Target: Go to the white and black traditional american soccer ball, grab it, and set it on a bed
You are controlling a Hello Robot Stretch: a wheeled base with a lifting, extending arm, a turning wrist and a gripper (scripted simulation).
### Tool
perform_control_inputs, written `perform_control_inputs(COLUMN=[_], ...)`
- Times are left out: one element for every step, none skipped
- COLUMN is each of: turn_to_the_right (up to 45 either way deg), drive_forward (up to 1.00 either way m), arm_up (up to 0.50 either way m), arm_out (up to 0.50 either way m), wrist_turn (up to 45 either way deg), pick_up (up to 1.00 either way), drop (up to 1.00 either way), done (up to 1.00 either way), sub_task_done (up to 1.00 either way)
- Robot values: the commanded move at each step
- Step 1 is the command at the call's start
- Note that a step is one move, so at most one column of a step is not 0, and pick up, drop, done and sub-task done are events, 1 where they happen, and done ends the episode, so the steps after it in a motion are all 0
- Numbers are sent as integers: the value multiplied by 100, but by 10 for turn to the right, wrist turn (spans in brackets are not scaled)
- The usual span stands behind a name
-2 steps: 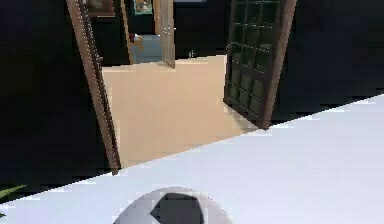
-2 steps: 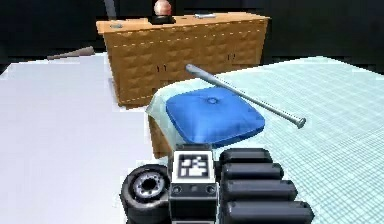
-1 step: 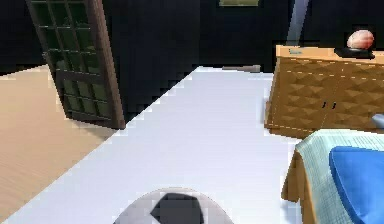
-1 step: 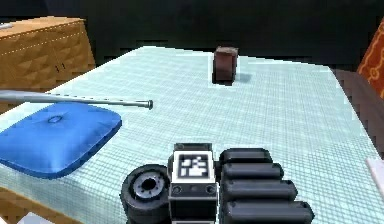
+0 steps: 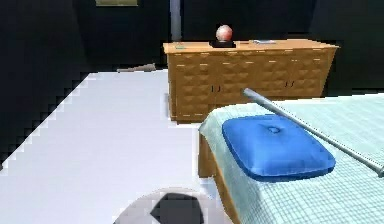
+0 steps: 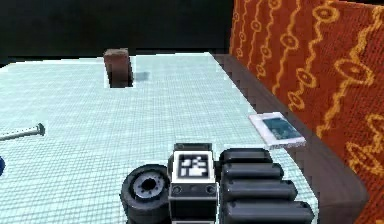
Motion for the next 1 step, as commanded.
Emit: perform_control_inputs(turn_to_the_right=[0], drive_forward=[10], arm_up=[0], arm_out=[0], wrist_turn=[0], pick_up=[0], drop=[0], done=[0], sub_task_done=[0])
